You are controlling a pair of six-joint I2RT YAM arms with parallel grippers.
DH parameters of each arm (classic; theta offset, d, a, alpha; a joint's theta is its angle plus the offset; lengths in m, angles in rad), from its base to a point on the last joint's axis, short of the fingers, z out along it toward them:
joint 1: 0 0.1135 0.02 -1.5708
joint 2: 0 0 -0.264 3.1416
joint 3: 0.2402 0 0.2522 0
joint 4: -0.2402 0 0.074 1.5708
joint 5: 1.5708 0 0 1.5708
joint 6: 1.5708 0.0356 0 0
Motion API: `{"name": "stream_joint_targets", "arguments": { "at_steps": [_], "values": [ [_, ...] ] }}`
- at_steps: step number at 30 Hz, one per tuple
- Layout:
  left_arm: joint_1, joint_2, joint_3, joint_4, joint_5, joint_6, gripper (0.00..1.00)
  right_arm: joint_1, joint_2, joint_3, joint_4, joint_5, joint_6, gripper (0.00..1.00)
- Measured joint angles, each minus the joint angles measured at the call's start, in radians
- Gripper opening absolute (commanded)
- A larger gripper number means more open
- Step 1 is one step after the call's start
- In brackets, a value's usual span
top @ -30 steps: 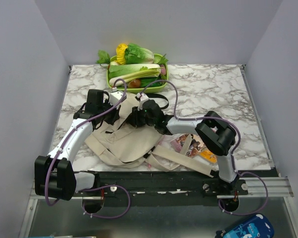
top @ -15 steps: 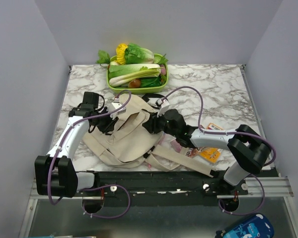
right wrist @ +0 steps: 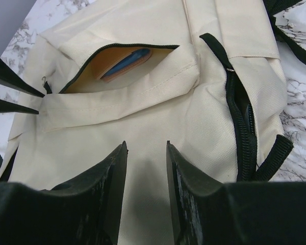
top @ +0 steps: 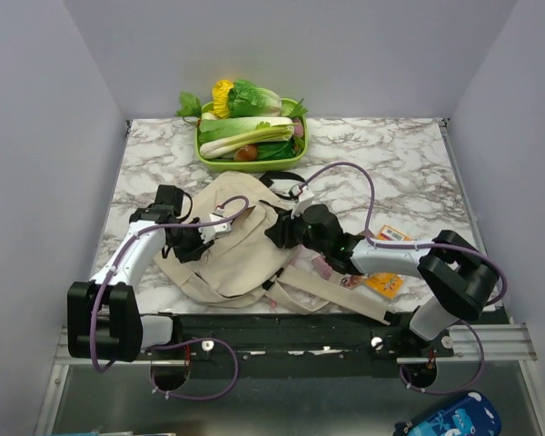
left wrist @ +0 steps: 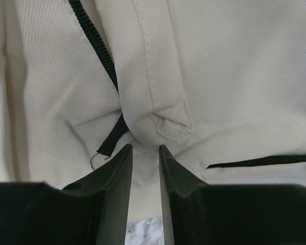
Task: Pack the student bag
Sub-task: Zip the student bag at the center of the board.
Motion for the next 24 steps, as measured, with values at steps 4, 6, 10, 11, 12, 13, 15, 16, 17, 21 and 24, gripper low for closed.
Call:
{"name": "stream_joint_targets", "arguments": {
  "at_steps": [4, 6, 10, 11, 12, 13, 15, 16, 17, 21, 24],
  "values": [
    [0.0, 0.0, -0.018, 0.055, -0.023, 0.003, 0.34, 0.0, -0.014, -0.006, 0.0, 0.0, 0.0, 0.45],
    [0.0, 0.0, -0.017, 0.082, -0.03, 0.005, 0.34, 0.0, -0.02, -0.01, 0.0, 0.0, 0.0, 0.45],
    [0.004, 0.0, 0.001, 0.085, -0.029, 0.026, 0.34, 0.0, -0.025, -0.014, 0.0, 0.0, 0.0, 0.45],
    [0.005, 0.0, 0.007, 0.085, -0.029, 0.031, 0.35, 0.0, -0.025, -0.015, 0.0, 0.0, 0.001, 0.45],
    [0.009, 0.0, 0.013, 0.085, -0.027, 0.042, 0.35, 0.0, -0.025, -0.016, 0.0, 0.0, 0.001, 0.45],
    [0.016, 0.0, 0.016, 0.088, -0.022, 0.053, 0.35, 0.0, -0.025, -0.016, 0.0, 0.0, 0.001, 0.45],
    [0.03, 0.0, 0.016, 0.085, -0.003, 0.084, 0.36, 0.0, -0.025, -0.016, 0.0, 0.0, 0.001, 0.45],
    [0.037, 0.0, 0.014, 0.082, 0.011, 0.103, 0.36, 0.0, -0.025, -0.016, 0.0, 0.0, 0.001, 0.45],
    [0.042, 0.0, 0.013, 0.075, 0.023, 0.122, 0.37, 0.0, -0.025, -0.016, 0.0, 0.0, 0.001, 0.45],
    [0.047, 0.0, -0.002, 0.06, 0.06, 0.184, 0.44, 0.0, -0.025, -0.016, 0.0, 0.0, 0.002, 0.45],
    [0.047, 0.001, -0.011, 0.059, 0.076, 0.206, 0.48, 0.0, -0.025, -0.016, 0.0, 0.0, 0.007, 0.45]
  ]
}}
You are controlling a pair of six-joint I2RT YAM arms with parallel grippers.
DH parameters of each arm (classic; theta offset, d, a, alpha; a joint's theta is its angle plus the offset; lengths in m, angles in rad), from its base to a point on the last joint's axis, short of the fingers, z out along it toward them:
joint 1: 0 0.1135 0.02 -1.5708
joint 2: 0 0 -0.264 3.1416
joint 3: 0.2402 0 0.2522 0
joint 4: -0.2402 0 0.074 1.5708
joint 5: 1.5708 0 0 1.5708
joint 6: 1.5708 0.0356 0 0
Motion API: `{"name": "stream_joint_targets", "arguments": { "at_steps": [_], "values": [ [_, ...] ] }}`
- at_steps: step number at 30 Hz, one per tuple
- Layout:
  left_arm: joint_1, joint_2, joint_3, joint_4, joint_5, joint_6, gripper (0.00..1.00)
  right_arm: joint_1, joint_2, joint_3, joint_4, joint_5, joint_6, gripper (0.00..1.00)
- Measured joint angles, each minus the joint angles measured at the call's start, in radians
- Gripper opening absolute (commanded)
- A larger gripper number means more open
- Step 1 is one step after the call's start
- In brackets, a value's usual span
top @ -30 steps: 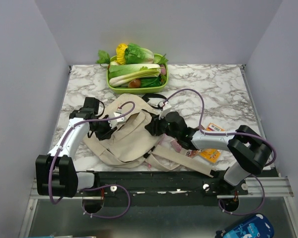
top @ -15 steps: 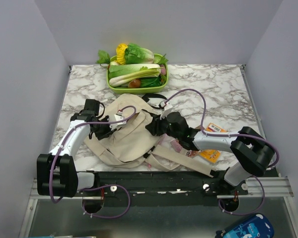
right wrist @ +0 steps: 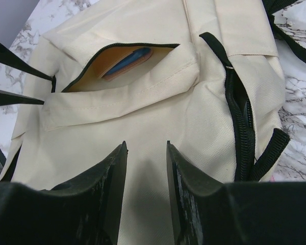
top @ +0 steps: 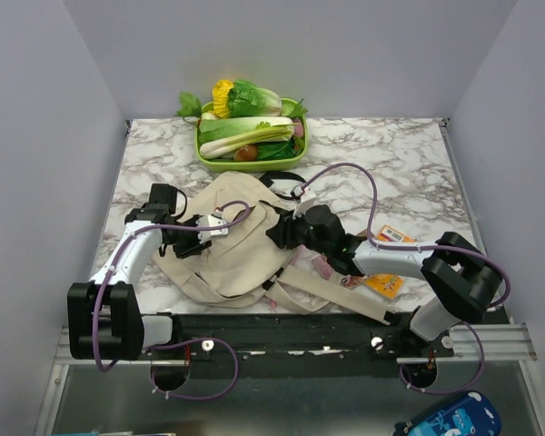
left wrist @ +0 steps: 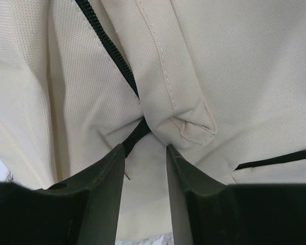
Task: Pack the student bag
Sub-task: Zip the student bag at the center of the board.
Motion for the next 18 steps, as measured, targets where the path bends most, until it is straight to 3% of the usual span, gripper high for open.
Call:
{"name": "stream_joint_targets", "arguments": {
  "at_steps": [5, 7, 9, 14, 18],
  "values": [
    [0.0, 0.003, 0.0, 0.006, 0.009, 0.007, 0.5, 0.0, 0.0, -0.002, 0.0, 0.0, 0.008, 0.44],
    [0.0, 0.004, 0.0, 0.017, 0.008, 0.006, 0.69, 0.0, 0.0, -0.005, 0.001, 0.0, 0.009, 0.44],
    [0.0, 0.006, 0.0, 0.027, 0.009, 0.011, 0.74, 0.0, 0.0, -0.008, 0.001, 0.0, 0.009, 0.44],
    [0.004, 0.011, 0.0, 0.047, 0.008, 0.022, 0.74, 0.0, 0.0, -0.01, 0.001, -0.001, 0.012, 0.41],
    [0.004, 0.013, 0.0, 0.046, 0.008, 0.035, 0.59, 0.0, 0.0, -0.01, 0.001, -0.001, 0.017, 0.4]
  ]
}}
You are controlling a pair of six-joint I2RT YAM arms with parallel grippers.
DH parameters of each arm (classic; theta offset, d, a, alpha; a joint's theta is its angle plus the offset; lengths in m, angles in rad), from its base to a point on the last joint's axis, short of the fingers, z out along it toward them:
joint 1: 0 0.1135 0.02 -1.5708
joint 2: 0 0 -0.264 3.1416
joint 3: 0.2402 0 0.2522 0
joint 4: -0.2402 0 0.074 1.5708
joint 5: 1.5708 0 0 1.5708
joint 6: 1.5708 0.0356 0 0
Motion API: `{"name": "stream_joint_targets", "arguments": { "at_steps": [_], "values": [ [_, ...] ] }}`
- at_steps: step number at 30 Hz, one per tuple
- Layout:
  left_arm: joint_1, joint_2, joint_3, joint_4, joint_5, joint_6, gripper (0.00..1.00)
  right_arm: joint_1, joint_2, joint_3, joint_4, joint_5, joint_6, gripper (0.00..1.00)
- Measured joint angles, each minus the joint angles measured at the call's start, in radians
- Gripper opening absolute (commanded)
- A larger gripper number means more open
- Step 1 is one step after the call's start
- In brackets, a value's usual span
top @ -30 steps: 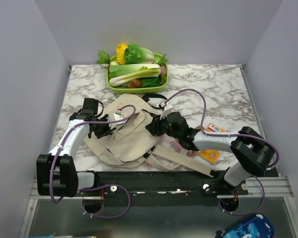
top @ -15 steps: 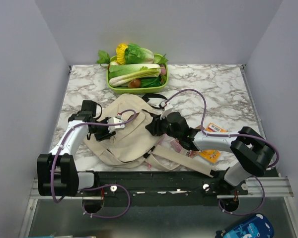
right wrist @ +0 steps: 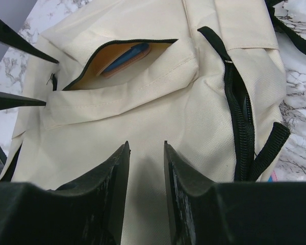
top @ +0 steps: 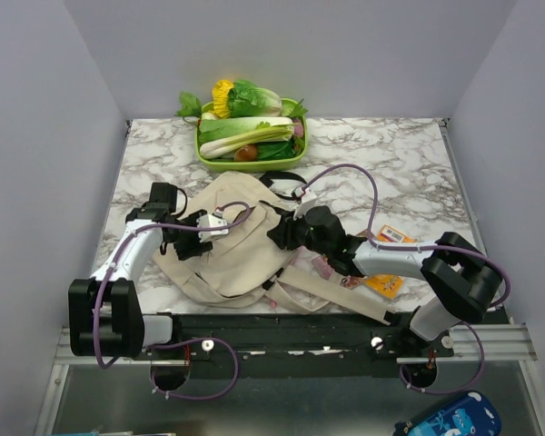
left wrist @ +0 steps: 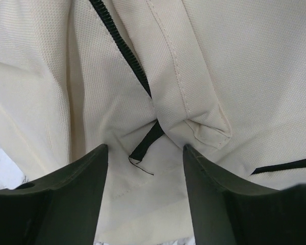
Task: Pack the student bag
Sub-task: Zip the student bag at the center of the board.
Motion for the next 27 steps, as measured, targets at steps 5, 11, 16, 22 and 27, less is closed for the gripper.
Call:
{"name": "stream_joint_targets", "arguments": {
  "at_steps": [5, 11, 16, 22, 27],
  "values": [
    [0.0, 0.026, -0.002, -0.01, 0.003, 0.02, 0.37, 0.0, 0.0, 0.0, 0.0, 0.0, 0.002, 0.38],
    [0.0, 0.046, -0.002, -0.032, 0.016, 0.037, 0.25, 0.0, 0.0, 0.0, 0.0, 0.0, 0.003, 0.36],
    [0.0, 0.045, -0.002, -0.029, 0.025, 0.024, 0.0, -0.002, 0.0, 0.0, 0.0, 0.0, 0.004, 0.34],
    [0.002, 0.032, 0.021, 0.012, 0.049, -0.043, 0.0, -0.008, -0.001, 0.0, 0.0, 0.001, 0.005, 0.34],
    [0.002, 0.016, 0.066, 0.024, 0.081, -0.093, 0.0, -0.019, -0.017, 0.0, -0.014, 0.001, -0.008, 0.34]
  ]
}}
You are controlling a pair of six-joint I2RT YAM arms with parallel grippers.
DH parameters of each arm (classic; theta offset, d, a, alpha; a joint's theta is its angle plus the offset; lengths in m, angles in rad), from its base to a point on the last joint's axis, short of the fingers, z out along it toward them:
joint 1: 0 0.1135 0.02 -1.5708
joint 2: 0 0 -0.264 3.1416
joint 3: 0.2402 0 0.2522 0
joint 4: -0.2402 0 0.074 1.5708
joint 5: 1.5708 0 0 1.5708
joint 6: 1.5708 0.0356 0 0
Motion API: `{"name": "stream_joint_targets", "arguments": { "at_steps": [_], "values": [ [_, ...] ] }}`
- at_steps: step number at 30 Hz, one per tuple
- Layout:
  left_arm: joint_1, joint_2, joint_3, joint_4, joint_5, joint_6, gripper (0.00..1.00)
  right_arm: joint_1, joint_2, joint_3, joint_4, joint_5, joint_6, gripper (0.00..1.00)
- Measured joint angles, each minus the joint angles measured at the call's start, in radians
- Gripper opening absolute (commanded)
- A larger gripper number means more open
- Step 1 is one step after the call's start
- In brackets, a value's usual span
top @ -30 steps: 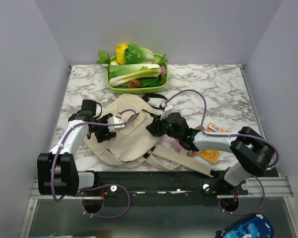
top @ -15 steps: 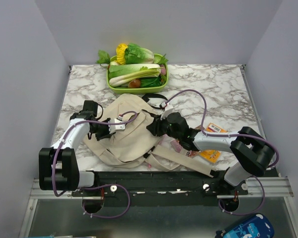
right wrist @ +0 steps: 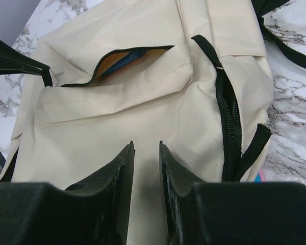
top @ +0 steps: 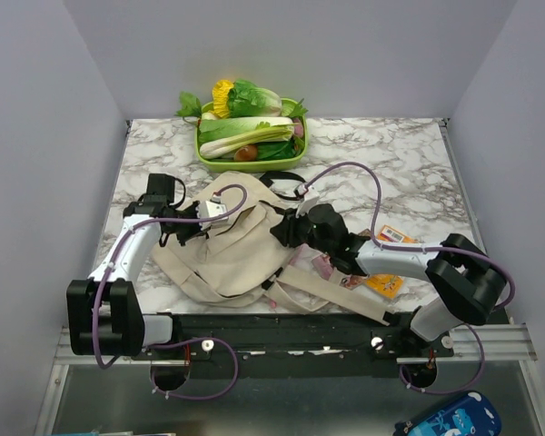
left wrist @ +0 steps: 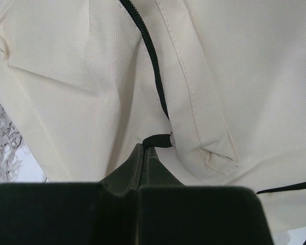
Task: Pack the student bag
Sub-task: Zip the student bag at the center of the board.
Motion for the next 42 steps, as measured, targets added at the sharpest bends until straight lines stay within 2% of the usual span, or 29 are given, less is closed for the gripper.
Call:
{"name": "stream_joint_targets", "arguments": {
  "at_steps": [6, 13, 21, 22, 23, 25, 30, 36, 42],
  "values": [
    [0.001, -0.015, 0.016, 0.002, 0.029, -0.063, 0.0, -0.004, -0.019, 0.02, -0.005, -0.008, -0.037, 0.33],
    [0.001, -0.021, 0.039, 0.01, 0.119, -0.179, 0.0, 0.022, -0.021, 0.09, -0.032, -0.039, -0.096, 0.47],
    [0.006, -0.021, 0.043, 0.0, 0.173, -0.224, 0.0, 0.276, -0.036, 0.193, -0.086, -0.04, -0.359, 0.52],
    [0.006, -0.021, 0.045, -0.007, 0.177, -0.224, 0.0, 0.299, -0.036, 0.191, -0.1, -0.029, -0.384, 0.62],
    [0.006, -0.021, 0.047, -0.013, 0.18, -0.224, 0.0, 0.306, -0.036, 0.189, -0.109, -0.016, -0.397, 0.66],
    [0.007, -0.021, 0.057, -0.031, 0.188, -0.224, 0.0, 0.298, -0.036, 0.188, -0.14, 0.021, -0.415, 0.71],
    [0.051, -0.035, 0.099, -0.081, 0.248, -0.247, 0.0, 0.244, -0.036, 0.216, -0.281, 0.106, -0.373, 0.71],
    [0.097, -0.085, 0.158, -0.124, 0.311, -0.259, 0.0, 0.108, -0.114, 0.196, -0.478, 0.201, -0.203, 0.75],
    [0.097, -0.087, 0.144, -0.127, 0.323, -0.264, 0.0, -0.002, -0.218, 0.15, -0.658, 0.206, -0.024, 0.85]
  ]
}}
